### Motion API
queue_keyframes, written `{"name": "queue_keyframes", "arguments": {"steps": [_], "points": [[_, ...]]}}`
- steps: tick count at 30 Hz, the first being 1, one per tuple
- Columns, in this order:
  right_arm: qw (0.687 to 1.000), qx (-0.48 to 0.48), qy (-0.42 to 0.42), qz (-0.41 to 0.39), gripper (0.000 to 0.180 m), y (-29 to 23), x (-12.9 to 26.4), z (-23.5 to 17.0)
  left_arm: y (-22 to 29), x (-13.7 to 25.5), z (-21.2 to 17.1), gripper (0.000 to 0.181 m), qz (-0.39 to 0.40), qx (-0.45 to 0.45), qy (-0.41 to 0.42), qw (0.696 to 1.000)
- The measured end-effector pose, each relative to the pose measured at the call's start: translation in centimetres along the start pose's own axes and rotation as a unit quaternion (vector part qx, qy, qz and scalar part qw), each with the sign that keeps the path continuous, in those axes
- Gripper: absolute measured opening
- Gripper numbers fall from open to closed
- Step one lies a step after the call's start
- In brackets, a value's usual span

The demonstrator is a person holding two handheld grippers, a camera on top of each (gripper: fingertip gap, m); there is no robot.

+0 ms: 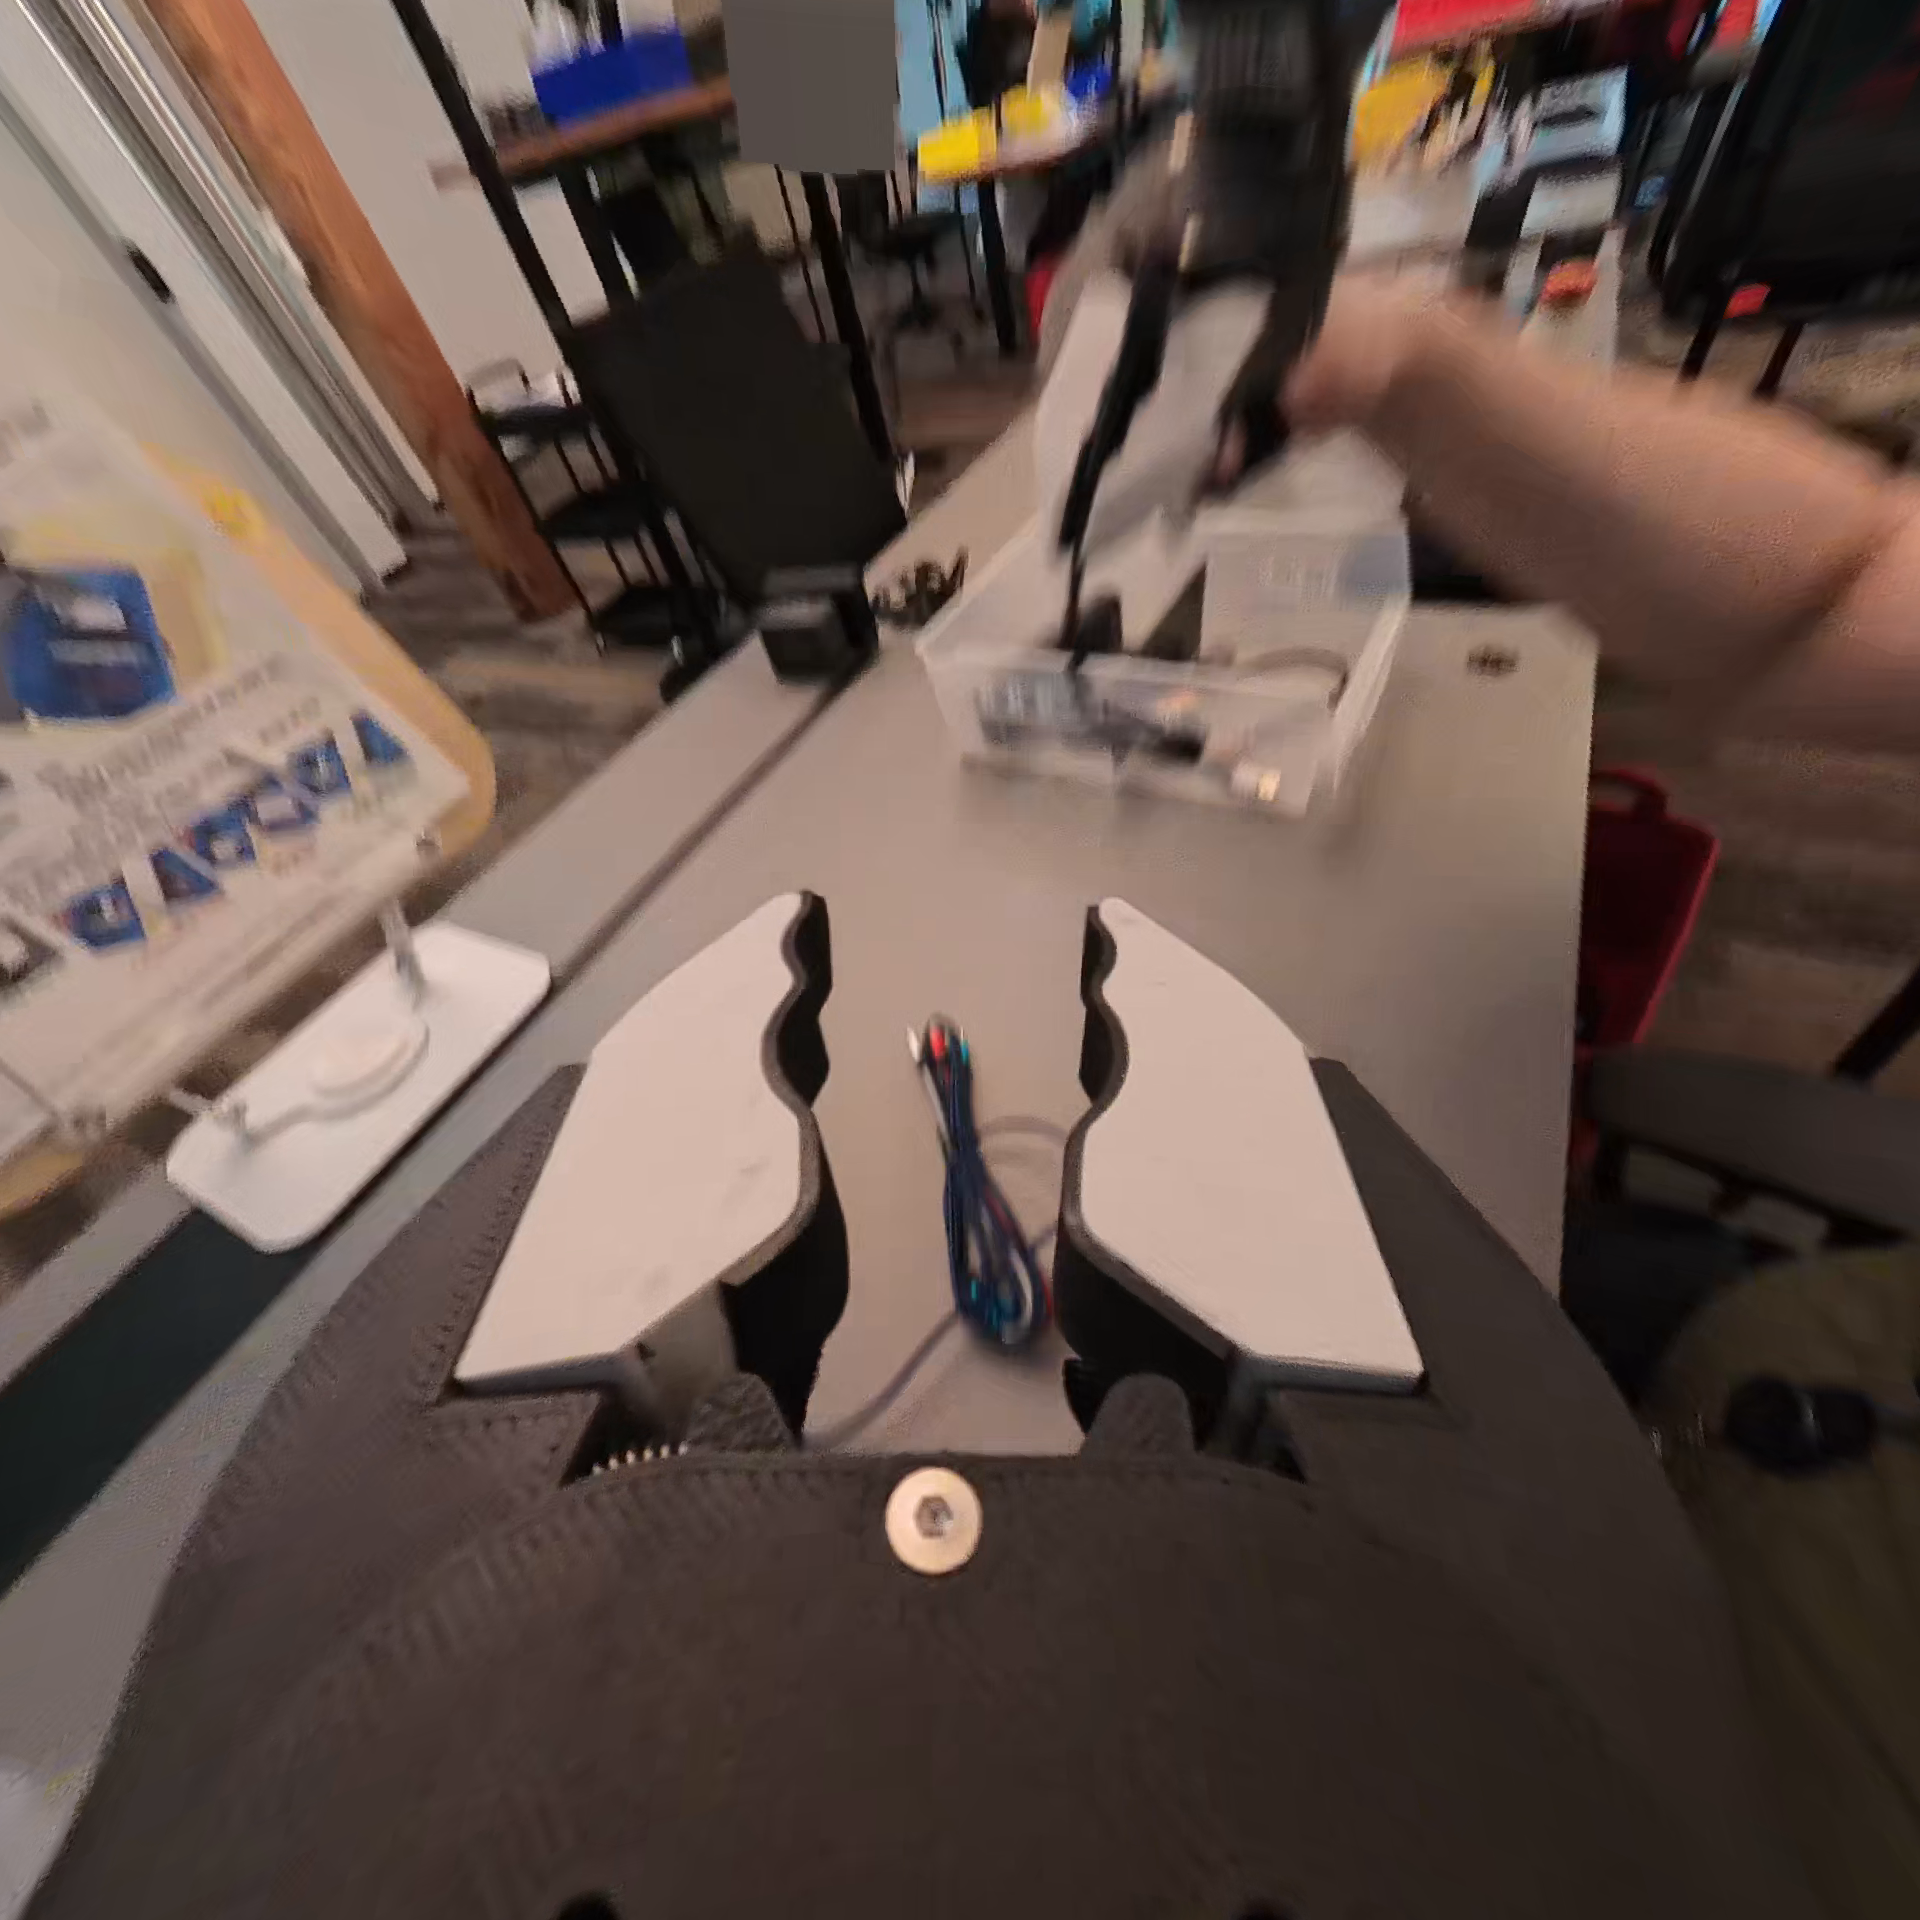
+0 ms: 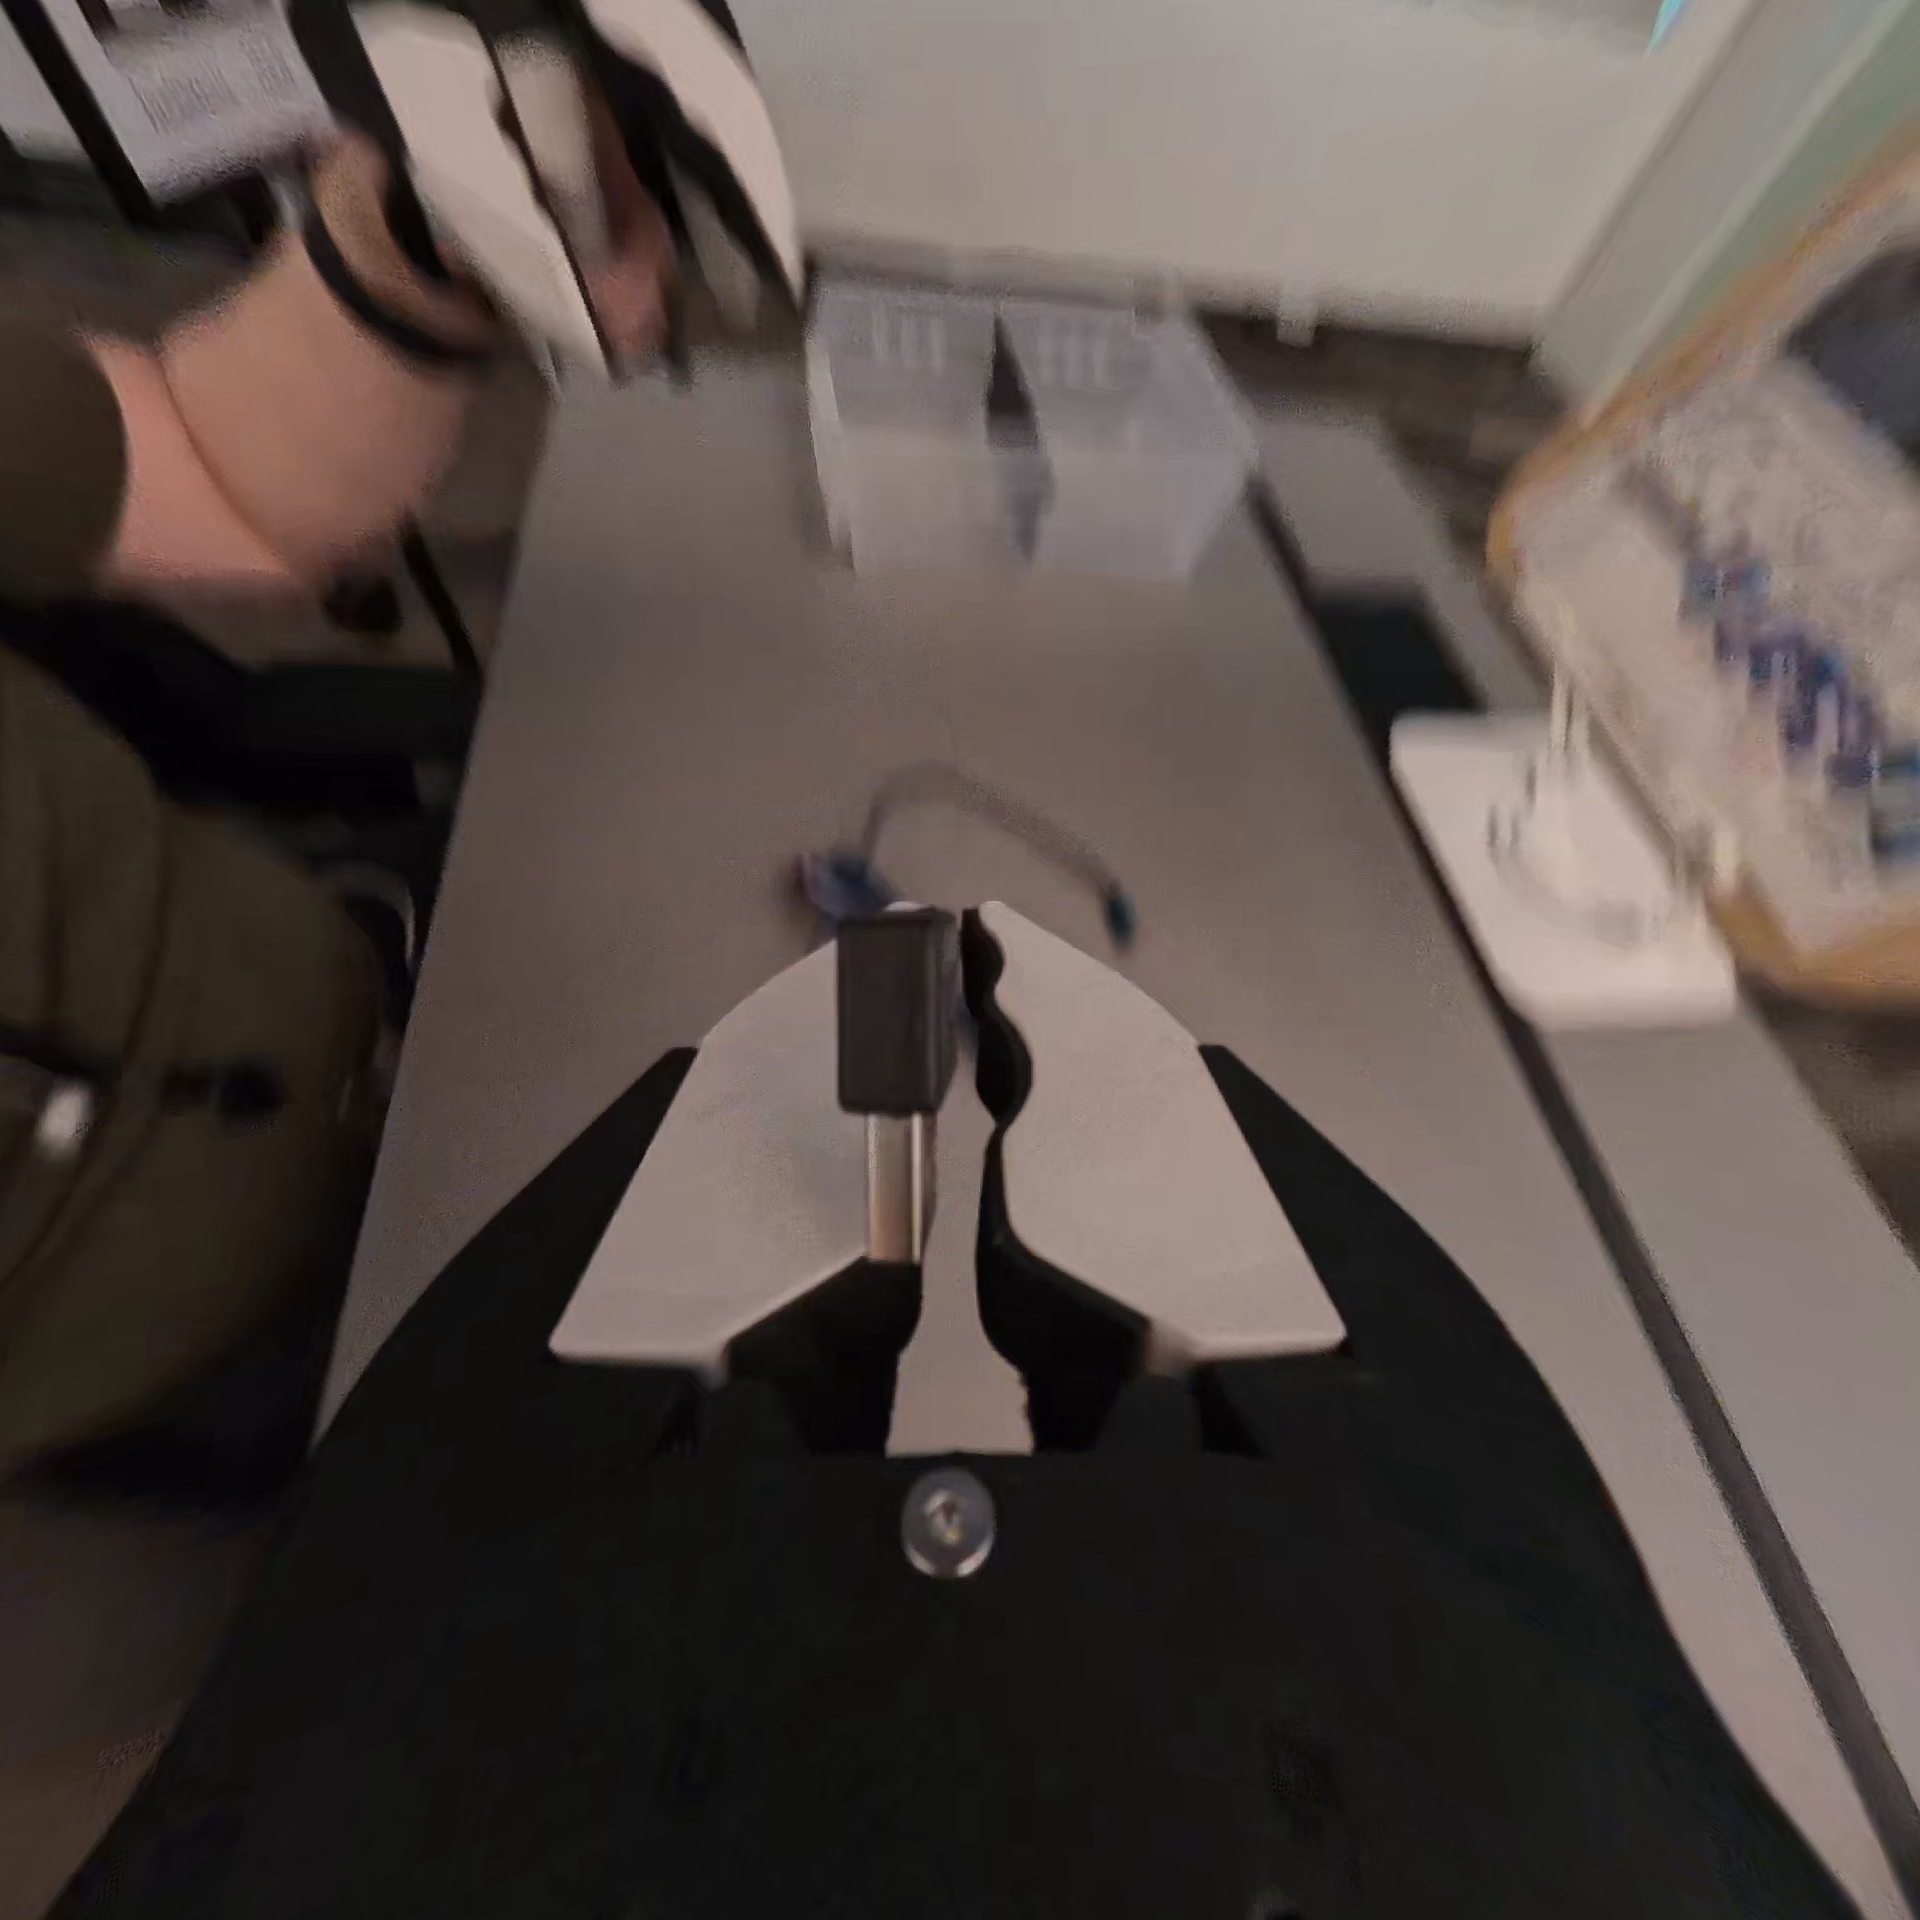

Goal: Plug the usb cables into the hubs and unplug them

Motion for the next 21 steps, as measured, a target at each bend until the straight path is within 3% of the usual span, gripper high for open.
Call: {"name": "queue_keyframes", "arguments": {"steps": [2, 4, 7, 10, 12, 14, 16, 21], "points": [[0.991, -0.045, -0.123, -0.020, 0.004, 1.7, 6.3, -5.8, 0.0, 0.0, -3.7, 0.046, 0.005, 0.009, -0.054, 0.999], [0.978, -0.107, -0.176, -0.029, 0.005, 2.3, 10.6, -11.7, 0.4, -0.9, -7.2, 0.046, 0.000, 0.020, -0.097, 0.995], [0.952, -0.185, -0.238, -0.052, 0.005, 2.0, 13.1, -19.5, 0.6, -2.8, -10.8, 0.044, -0.013, 0.039, -0.125, 0.991], [0.942, -0.216, -0.255, -0.042, 0.006, 1.1, 12.2, -24.1, 0.3, -4.9, -12.2, 0.041, -0.041, 0.084, -0.119, 0.988], [0.938, -0.220, -0.264, -0.038, 0.006, 0.7, 11.2, -25.8, 0.0, -6.3, -13.1, 0.043, -0.057, 0.108, -0.137, 0.983], [0.937, -0.221, -0.263, -0.056, 0.024, 0.8, 10.8, -26.4, -0.2, -7.6, -14.1, 0.045, -0.054, 0.104, -0.169, 0.979], [0.941, -0.219, -0.246, -0.073, 0.028, 1.0, 11.4, -25.5, -0.1, -8.8, -15.1, 0.046, -0.053, 0.089, -0.198, 0.975], [0.939, -0.147, -0.210, -0.230, 0.040, 1.4, 15.7, -20.5, 0.2, -12.5, -17.6, 0.041, -0.063, 0.123, -0.265, 0.954]]}}
Point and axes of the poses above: each gripper's, where its closed fingertips meet, x back along the fingers, z out of its top, y = z × x across the jaws, the point moved 5 cm from there along x, back along the fingers, and after that the axes turned 2 degrees about y, right-handed, at the moved point
